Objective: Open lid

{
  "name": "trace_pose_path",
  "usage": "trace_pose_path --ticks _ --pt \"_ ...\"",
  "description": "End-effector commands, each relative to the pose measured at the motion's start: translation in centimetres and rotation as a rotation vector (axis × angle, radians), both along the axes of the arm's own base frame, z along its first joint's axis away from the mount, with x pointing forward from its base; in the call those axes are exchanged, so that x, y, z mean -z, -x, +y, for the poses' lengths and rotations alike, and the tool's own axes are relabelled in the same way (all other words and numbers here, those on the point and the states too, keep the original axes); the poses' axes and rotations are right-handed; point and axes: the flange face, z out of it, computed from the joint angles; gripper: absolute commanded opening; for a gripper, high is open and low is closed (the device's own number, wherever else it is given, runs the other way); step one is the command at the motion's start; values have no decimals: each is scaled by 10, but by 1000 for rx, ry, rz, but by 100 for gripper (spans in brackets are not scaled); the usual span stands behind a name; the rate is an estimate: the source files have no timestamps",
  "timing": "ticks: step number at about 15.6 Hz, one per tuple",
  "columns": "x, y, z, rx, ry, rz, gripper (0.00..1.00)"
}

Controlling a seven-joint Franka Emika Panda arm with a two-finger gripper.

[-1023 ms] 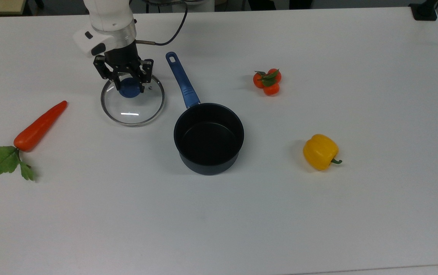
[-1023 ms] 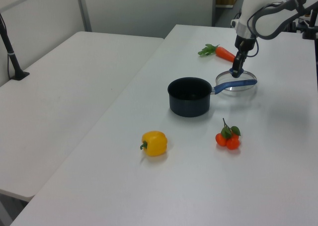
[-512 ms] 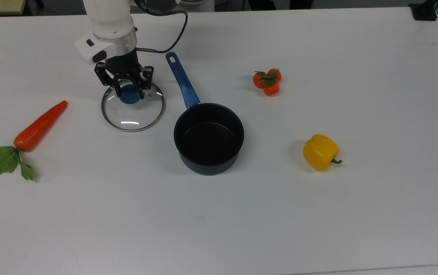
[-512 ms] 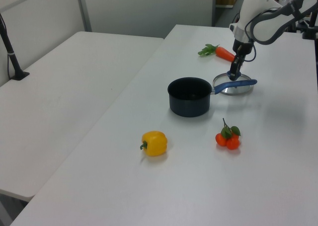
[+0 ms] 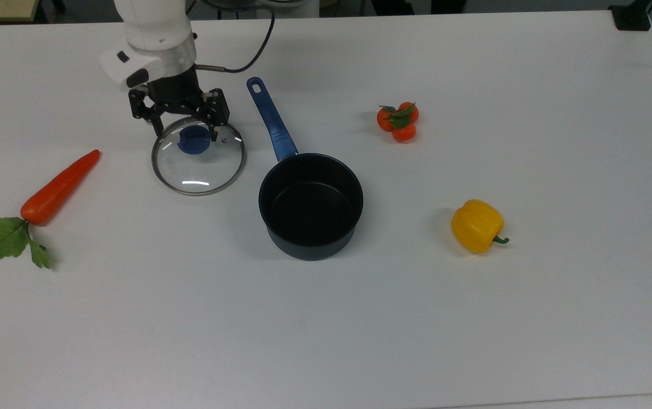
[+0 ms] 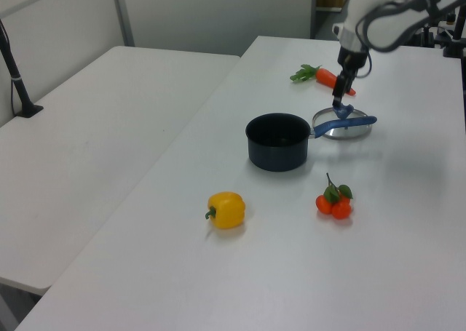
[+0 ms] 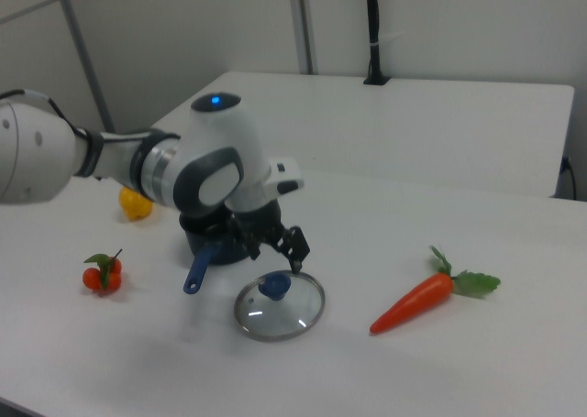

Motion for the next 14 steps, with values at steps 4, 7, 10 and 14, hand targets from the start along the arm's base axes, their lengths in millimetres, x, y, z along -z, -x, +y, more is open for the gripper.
trace_pose_path --ticks 4,7,10,14 --pt "-137 -19 33 -54 3 79 100" --pt "-189 0 71 -90 4 127 100" --pt "-224 27 114 -95 25 145 100" --pt "-238 51 133 -108 66 200 100"
